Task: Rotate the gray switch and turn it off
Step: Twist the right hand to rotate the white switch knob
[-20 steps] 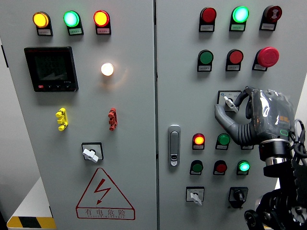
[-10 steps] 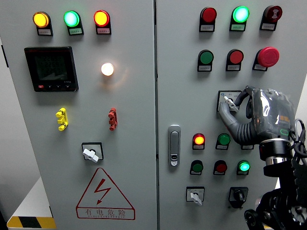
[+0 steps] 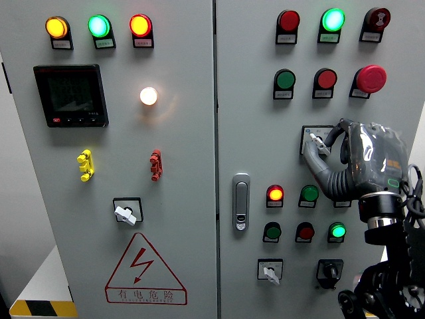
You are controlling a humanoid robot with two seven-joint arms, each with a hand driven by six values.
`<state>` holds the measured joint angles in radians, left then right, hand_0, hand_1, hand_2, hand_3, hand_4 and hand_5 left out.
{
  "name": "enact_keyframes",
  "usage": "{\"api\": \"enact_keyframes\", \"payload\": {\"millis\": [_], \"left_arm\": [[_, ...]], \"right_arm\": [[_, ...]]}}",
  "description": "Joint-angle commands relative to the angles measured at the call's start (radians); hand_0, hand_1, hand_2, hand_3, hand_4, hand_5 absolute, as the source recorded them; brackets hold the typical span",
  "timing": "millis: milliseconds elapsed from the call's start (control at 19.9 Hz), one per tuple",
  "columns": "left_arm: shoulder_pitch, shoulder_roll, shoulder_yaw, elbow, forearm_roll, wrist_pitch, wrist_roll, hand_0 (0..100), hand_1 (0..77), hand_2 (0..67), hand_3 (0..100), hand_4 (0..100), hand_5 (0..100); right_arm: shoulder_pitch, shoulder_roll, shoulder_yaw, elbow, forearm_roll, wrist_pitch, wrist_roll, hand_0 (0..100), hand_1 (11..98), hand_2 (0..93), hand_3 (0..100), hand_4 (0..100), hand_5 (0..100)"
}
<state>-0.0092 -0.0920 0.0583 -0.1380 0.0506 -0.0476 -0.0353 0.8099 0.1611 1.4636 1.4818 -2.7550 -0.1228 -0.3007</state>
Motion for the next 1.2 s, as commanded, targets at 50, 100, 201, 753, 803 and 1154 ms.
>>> {"api": "enact_keyframes", "payload": {"millis": [50,100,201,753,803,1154], "left_arm": [[0.0,0.0,0.0,0.0,0.0,0.0,0.0,0,0.0,10.1,21,12,13],[0.0,0.0,0.0,0.0,0.0,0.0,0.0,0,0.0,10.1,21,12,13],[0.0,0.0,0.0,0.0,0.0,0.0,0.0,0,0.0,10.1,21,12,13],[0.0,0.0,0.0,0.0,0.0,0.0,0.0,0,0.0,10.1,21,12,13],[0.0,0.0,0.0,0.0,0.0,0.0,0.0,0,0.0,10.1,21,12,13],[0.0,0.0,0.0,0.0,0.0,0.0,0.0,0,0.0,10.1,21,12,13]], "right_arm": [[0.0,0.0,-0.002,0.0,0.0,-0.001,0.0,50,47.4,69.2,100,100,100],[0.0,0.0,-0.002,0.0,0.0,0.0,0.0,51,47.0,69.7,100,100,100],[0.0,0.0,-0.002,0.0,0.0,-0.001,0.0,52,45.2,70.2,100,100,100],[-0.001,0.0,-0.003,0.0,0.0,-0.004,-0.002,59,35.8,68.9,100,100,100],[0.0,0.0,-0.003,0.0,0.0,-0.004,-0.002,59,35.7,68.4,100,100,100],[-0.002,0.0,-0.005,-0.001,-0.002,-0.004,-0.011,60,41.5,62.3,100,100,99]]}}
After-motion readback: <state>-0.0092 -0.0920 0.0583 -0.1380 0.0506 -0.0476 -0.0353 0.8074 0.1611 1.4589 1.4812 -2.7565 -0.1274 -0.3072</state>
